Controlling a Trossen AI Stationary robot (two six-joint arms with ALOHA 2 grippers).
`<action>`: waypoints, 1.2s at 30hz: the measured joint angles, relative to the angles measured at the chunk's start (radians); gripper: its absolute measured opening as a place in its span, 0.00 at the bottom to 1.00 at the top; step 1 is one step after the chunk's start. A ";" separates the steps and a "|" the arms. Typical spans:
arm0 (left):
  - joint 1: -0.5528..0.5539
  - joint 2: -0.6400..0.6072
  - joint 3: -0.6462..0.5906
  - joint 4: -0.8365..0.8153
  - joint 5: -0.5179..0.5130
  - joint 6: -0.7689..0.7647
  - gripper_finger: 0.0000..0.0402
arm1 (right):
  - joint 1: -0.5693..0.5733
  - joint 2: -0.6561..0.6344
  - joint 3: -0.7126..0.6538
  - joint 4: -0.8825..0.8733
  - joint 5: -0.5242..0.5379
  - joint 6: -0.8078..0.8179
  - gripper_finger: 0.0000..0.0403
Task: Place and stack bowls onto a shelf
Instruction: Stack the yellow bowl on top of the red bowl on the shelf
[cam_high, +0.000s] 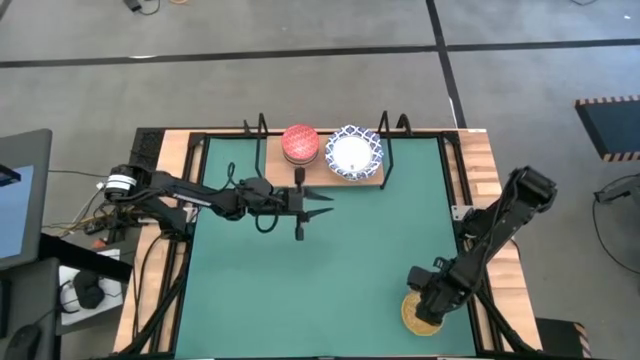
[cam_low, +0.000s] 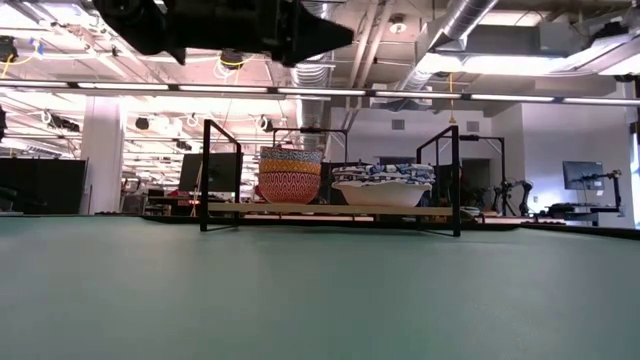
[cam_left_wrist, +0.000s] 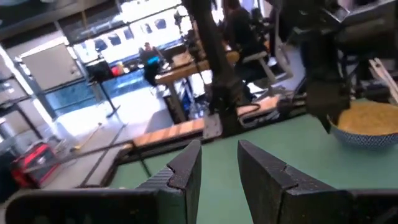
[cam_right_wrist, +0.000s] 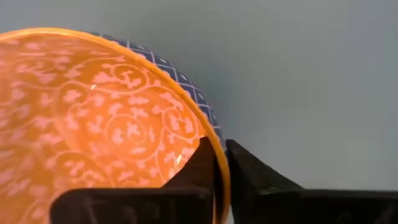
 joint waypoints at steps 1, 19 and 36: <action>0.000 0.011 0.006 0.001 0.008 -0.005 0.23 | -0.006 -0.009 0.000 0.000 -0.001 -0.002 0.10; -0.062 0.377 0.462 -0.461 0.086 -0.058 0.29 | -0.338 -0.068 0.032 0.001 0.562 -0.111 0.11; -0.074 0.414 0.578 -0.685 -0.206 -0.136 0.48 | -0.480 -0.068 0.158 -0.007 0.691 -0.407 0.12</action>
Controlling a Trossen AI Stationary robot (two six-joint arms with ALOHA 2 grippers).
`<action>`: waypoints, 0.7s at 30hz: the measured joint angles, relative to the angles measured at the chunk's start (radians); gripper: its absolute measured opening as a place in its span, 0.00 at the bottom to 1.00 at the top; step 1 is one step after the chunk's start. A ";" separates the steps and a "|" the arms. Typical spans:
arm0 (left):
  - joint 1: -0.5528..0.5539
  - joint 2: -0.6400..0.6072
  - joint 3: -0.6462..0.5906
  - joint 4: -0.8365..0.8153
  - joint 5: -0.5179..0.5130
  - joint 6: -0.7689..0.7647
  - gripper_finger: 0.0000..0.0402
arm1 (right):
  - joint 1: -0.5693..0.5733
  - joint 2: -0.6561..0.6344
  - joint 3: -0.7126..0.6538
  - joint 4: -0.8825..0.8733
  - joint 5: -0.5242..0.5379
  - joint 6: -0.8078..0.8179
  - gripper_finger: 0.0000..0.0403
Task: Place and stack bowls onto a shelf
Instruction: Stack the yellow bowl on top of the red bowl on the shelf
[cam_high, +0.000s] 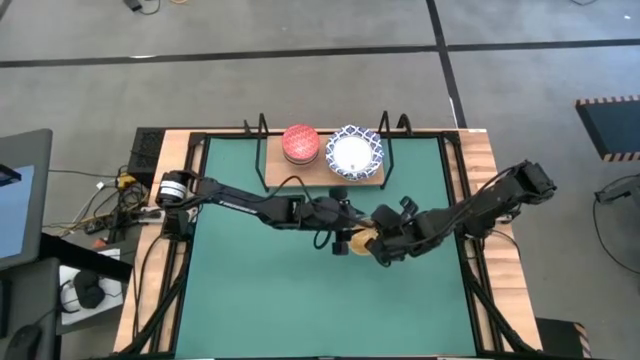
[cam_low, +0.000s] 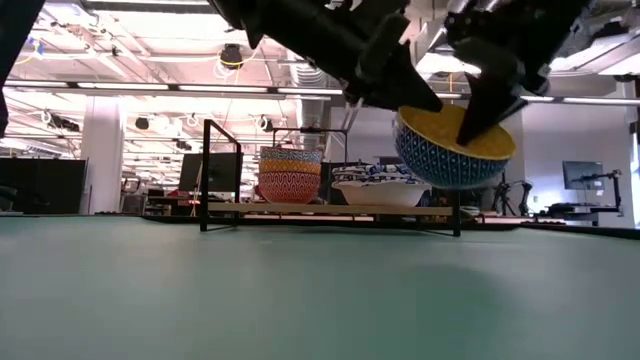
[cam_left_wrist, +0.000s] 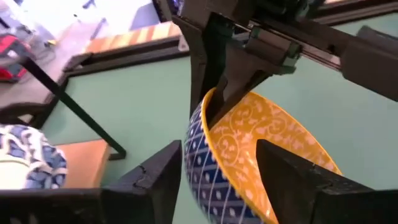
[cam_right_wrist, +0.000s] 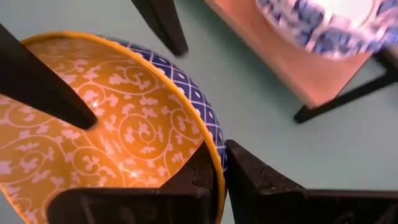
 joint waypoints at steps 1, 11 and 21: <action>0.000 0.000 0.000 -0.002 -0.015 0.001 0.47 | 0.000 0.000 0.013 -0.007 0.004 -0.021 0.12; -0.005 -0.003 0.057 -0.123 -0.114 -0.003 0.15 | -0.003 0.000 0.108 -0.054 0.011 -0.107 0.12; -0.005 0.002 0.058 -0.144 -0.164 0.038 0.01 | -0.013 0.000 0.116 -0.041 0.010 -0.117 0.12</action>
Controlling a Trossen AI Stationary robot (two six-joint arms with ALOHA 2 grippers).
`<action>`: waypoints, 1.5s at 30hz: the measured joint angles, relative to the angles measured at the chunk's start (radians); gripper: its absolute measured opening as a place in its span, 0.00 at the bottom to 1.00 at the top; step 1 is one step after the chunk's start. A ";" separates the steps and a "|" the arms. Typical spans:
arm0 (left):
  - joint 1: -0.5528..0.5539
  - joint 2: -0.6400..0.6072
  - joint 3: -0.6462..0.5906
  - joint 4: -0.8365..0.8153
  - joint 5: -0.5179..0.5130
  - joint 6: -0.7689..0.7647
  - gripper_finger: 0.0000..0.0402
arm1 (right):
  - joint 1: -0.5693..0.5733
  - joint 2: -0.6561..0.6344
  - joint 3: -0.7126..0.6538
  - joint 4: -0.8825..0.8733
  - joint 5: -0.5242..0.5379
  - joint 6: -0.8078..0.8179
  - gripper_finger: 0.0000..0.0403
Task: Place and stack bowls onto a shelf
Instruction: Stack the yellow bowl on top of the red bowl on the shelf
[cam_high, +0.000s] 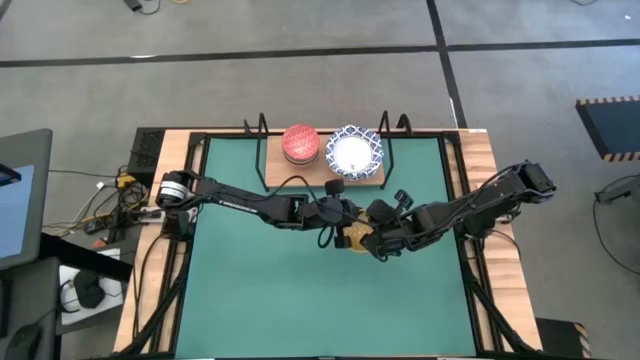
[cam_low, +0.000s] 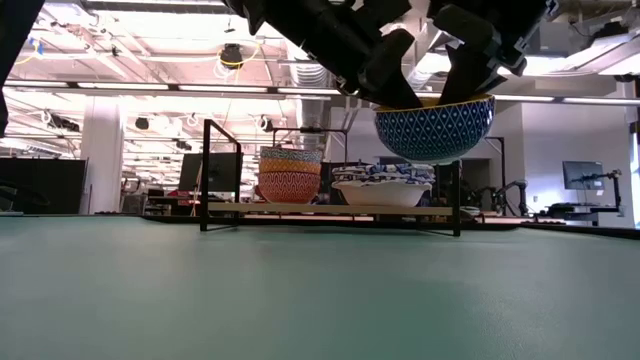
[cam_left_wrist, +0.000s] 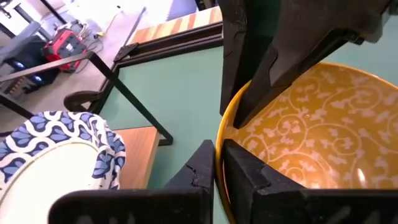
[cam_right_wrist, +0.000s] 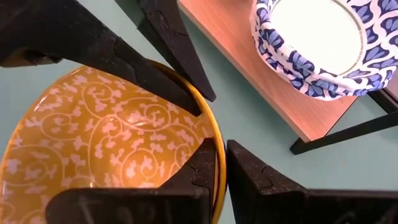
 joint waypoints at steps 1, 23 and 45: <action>0.000 0.000 0.000 0.000 0.000 0.006 0.01 | 0.000 0.000 0.000 -0.001 0.000 0.000 0.12; 0.108 -0.045 -0.006 -0.180 0.117 0.035 0.00 | 0.096 -0.005 -0.042 -0.014 0.015 0.146 0.54; 0.396 -0.466 -0.002 -0.345 0.069 0.080 0.00 | 0.113 -0.003 -0.133 0.113 -0.100 0.172 0.51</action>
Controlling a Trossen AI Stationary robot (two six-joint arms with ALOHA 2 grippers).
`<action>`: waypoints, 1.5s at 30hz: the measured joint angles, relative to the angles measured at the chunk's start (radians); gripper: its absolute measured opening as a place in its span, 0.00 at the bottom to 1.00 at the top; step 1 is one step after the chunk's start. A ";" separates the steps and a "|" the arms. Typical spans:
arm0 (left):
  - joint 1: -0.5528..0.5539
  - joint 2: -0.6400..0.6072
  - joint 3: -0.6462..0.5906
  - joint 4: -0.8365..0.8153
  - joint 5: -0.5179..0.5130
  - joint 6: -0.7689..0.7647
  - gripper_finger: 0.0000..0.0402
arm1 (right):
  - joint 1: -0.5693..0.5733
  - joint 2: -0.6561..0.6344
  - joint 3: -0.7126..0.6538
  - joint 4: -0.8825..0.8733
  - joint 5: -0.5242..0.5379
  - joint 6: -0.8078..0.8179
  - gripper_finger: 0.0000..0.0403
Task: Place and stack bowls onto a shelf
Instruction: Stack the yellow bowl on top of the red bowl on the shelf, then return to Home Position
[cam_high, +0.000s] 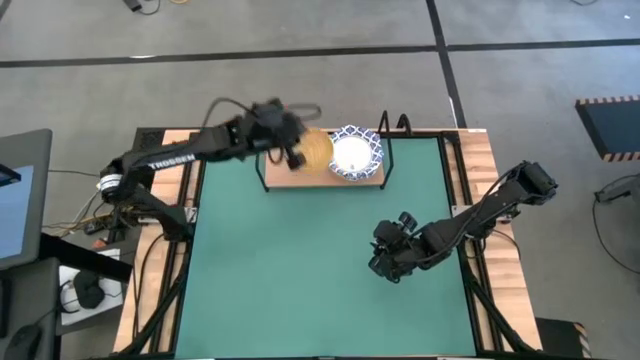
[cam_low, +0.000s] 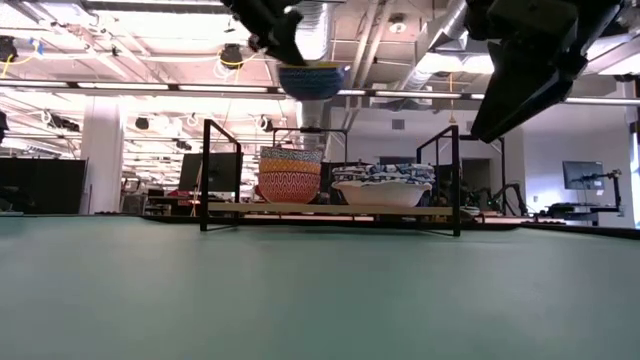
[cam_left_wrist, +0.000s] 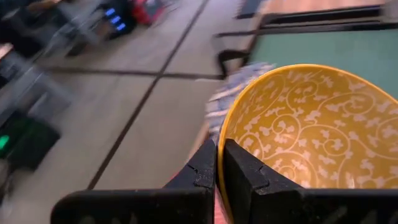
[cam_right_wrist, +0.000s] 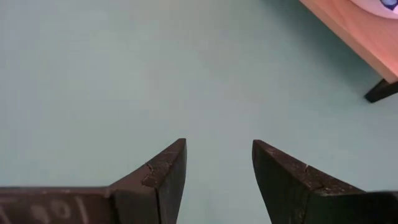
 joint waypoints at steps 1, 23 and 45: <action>0.029 -0.005 0.000 -0.003 0.000 -0.009 0.00 | -0.004 0.000 0.000 0.001 -0.001 0.000 0.51; 0.328 0.190 0.000 -0.059 0.178 -0.152 0.10 | -0.005 0.001 0.000 0.016 -0.008 -0.027 0.51; 0.208 -0.131 -0.293 0.390 0.549 -0.158 0.36 | -0.038 -0.281 -0.089 0.507 0.037 -0.767 0.45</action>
